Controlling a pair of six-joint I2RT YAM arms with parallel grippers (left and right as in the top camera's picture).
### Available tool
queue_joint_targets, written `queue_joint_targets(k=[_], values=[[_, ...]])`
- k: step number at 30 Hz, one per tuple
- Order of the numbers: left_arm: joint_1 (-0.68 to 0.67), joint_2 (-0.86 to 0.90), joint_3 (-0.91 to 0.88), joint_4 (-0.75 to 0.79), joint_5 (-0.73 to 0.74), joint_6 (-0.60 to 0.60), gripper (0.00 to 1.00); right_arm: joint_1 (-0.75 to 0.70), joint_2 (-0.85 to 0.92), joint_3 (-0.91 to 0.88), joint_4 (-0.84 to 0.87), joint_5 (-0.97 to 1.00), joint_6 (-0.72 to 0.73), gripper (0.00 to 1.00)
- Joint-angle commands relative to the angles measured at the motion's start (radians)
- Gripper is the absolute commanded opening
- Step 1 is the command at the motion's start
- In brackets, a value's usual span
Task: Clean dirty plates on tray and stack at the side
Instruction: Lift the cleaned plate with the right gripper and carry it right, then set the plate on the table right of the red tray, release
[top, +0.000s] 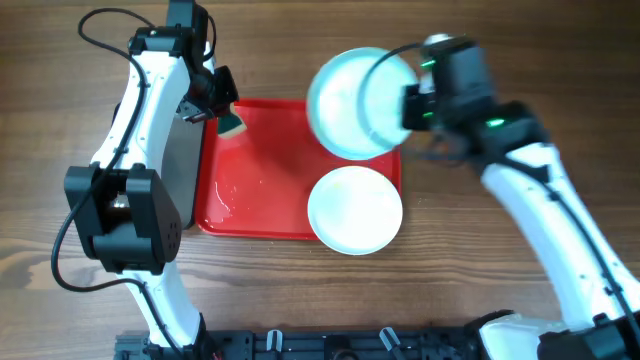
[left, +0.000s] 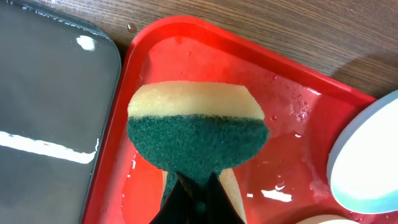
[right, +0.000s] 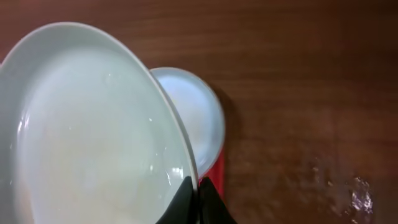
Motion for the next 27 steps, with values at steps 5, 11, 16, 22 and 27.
queue_joint_targets(k=[5,11,16,22,27], values=[[-0.055,-0.009,0.008,0.008,0.005,-0.032,0.04,-0.394,0.001,-0.096,-0.023,-0.169,0.037,0.04],[-0.06,-0.009,0.008,0.013,0.005,-0.032,0.04,-0.544,0.002,-0.288,0.08,-0.167,0.055,0.04],[-0.06,-0.009,0.008,0.016,0.005,-0.032,0.04,-0.554,0.002,-0.438,0.227,-0.164,0.065,0.04],[-0.06,-0.009,0.008,0.024,0.005,-0.031,0.04,-0.554,0.003,-0.564,0.367,-0.101,0.08,0.04],[-0.06,-0.009,0.008,0.027,0.005,-0.032,0.04,-0.554,0.004,-0.637,0.426,-0.101,0.08,0.04]])
